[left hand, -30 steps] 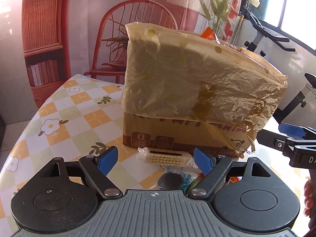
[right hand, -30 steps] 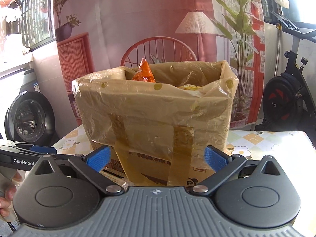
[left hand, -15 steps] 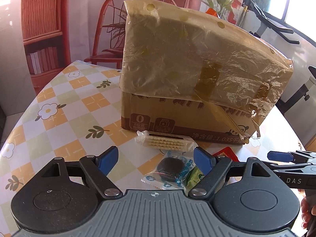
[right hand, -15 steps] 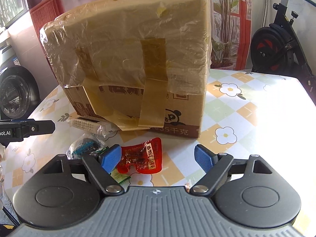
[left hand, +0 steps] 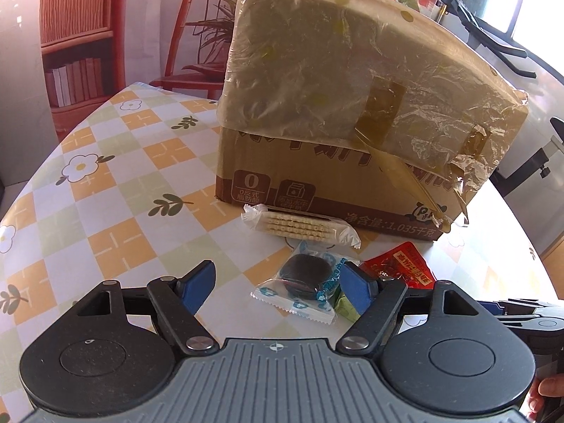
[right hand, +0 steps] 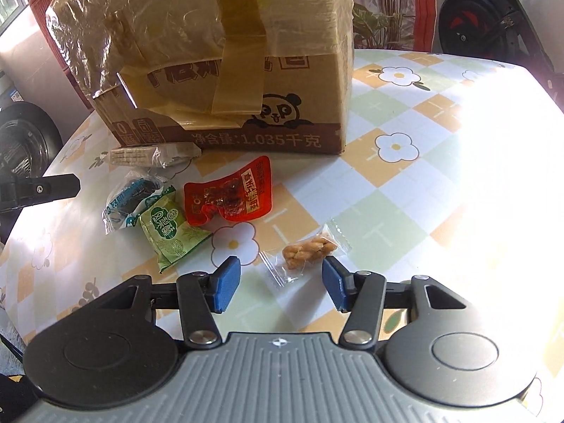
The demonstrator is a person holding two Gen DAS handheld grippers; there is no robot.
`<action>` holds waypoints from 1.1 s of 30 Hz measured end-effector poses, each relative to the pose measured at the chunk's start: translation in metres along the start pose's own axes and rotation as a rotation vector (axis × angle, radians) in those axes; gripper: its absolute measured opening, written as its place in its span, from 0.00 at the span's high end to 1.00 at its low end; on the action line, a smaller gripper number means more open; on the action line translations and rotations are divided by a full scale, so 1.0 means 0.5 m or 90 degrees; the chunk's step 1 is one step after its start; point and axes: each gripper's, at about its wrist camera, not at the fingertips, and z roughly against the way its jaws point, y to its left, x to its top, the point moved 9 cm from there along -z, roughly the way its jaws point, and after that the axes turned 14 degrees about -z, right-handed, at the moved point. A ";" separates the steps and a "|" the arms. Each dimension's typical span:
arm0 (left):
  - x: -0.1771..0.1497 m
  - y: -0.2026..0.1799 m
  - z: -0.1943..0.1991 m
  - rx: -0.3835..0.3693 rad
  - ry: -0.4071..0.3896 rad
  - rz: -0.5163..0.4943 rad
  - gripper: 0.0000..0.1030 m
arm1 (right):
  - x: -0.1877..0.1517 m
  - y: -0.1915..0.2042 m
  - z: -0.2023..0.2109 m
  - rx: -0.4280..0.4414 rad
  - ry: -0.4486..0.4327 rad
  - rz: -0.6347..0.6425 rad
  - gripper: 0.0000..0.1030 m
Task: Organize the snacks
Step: 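Move left gripper toward the dark round snack while right gripper approaches a small peanut packet, then grasp the red jerky packet with left gripper while right gripper grasps the peanut packet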
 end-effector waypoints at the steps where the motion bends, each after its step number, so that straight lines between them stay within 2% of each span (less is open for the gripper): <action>1: 0.001 0.000 0.000 0.000 -0.001 0.000 0.23 | 0.004 0.000 -0.002 0.002 -0.006 -0.001 0.56; 2: 0.001 0.000 0.001 0.000 -0.002 0.000 0.23 | 0.009 -0.002 -0.005 0.004 -0.011 -0.002 0.66; 4: 0.001 -0.001 0.004 0.001 -0.006 0.000 0.23 | 0.016 -0.006 -0.011 -0.001 -0.019 -0.005 0.73; 7: -0.003 -0.001 0.003 0.001 -0.003 0.001 0.23 | 0.023 -0.013 -0.016 -0.006 -0.031 -0.004 0.78; 14: -0.009 -0.016 -0.003 -0.023 0.003 -0.001 0.27 | 0.030 -0.012 -0.019 -0.008 -0.052 0.029 0.81; 18: -0.012 -0.020 -0.011 -0.030 0.006 -0.002 0.29 | 0.032 -0.007 -0.004 0.013 -0.067 0.033 0.81; 23: -0.012 -0.036 -0.023 -0.045 0.016 -0.017 0.35 | 0.045 0.012 0.012 0.036 -0.095 0.053 0.81; 27: -0.014 -0.069 -0.024 -0.079 0.016 -0.041 0.39 | 0.066 0.028 0.001 0.037 -0.111 0.082 0.81; 29: -0.016 -0.084 -0.026 -0.102 0.015 -0.039 0.50 | 0.082 0.037 -0.013 0.039 -0.122 0.095 0.81; 33: -0.023 -0.129 -0.035 -0.165 0.019 -0.055 0.58 | 0.091 0.066 -0.052 0.044 -0.115 0.136 0.81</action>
